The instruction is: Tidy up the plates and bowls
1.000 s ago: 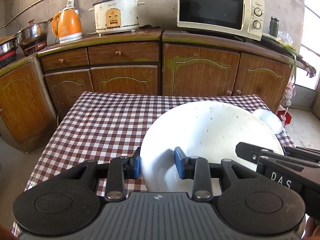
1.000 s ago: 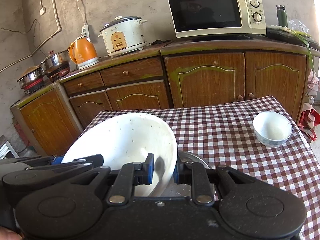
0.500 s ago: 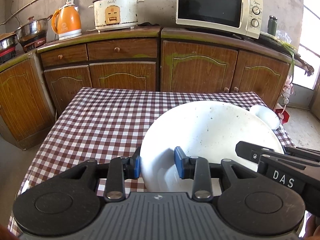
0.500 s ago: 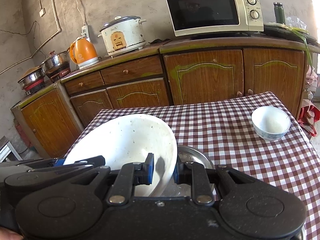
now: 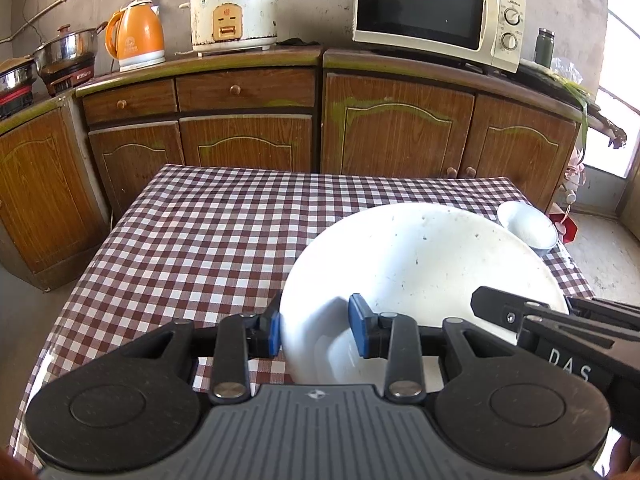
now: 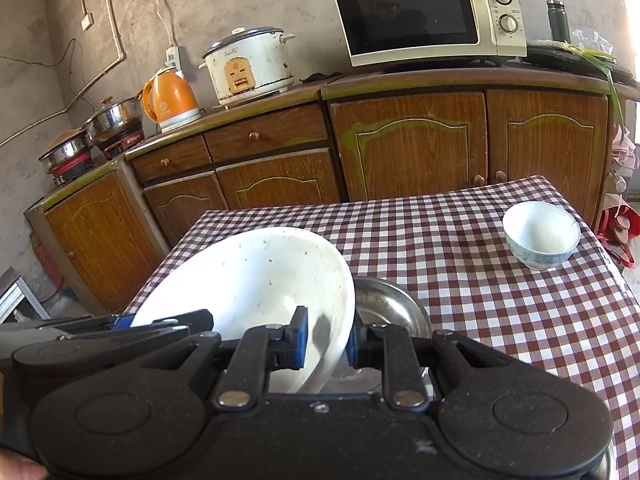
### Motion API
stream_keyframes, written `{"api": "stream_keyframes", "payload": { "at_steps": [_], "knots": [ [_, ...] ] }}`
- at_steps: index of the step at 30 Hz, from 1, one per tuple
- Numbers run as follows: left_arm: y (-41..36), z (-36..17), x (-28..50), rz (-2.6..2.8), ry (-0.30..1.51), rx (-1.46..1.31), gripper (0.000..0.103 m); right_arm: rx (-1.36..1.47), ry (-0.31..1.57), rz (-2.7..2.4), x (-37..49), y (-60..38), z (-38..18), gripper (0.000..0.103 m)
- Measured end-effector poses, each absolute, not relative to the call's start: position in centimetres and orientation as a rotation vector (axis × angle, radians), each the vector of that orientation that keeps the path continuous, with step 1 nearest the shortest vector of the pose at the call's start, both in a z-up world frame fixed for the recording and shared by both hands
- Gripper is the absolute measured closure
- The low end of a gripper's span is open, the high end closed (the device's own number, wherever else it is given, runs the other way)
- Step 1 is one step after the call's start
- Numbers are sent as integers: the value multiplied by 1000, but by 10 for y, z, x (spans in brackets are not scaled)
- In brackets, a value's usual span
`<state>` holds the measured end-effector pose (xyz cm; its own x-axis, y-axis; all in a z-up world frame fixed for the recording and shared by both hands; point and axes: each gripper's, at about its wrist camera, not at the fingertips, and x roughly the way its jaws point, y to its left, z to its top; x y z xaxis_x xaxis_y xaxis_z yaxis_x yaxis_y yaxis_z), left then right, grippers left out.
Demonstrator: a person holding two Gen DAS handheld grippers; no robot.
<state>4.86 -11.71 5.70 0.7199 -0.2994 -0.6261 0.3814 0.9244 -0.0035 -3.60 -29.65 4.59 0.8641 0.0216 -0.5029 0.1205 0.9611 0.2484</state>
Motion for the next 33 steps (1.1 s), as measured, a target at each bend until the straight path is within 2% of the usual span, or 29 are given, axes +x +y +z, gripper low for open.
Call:
{"api": "stream_keyframes", "payload": {
  "at_steps": [33],
  "knots": [
    [-118,45,27,-389,688,115,68,304,535,-55,-65,-297,29,78]
  ]
}}
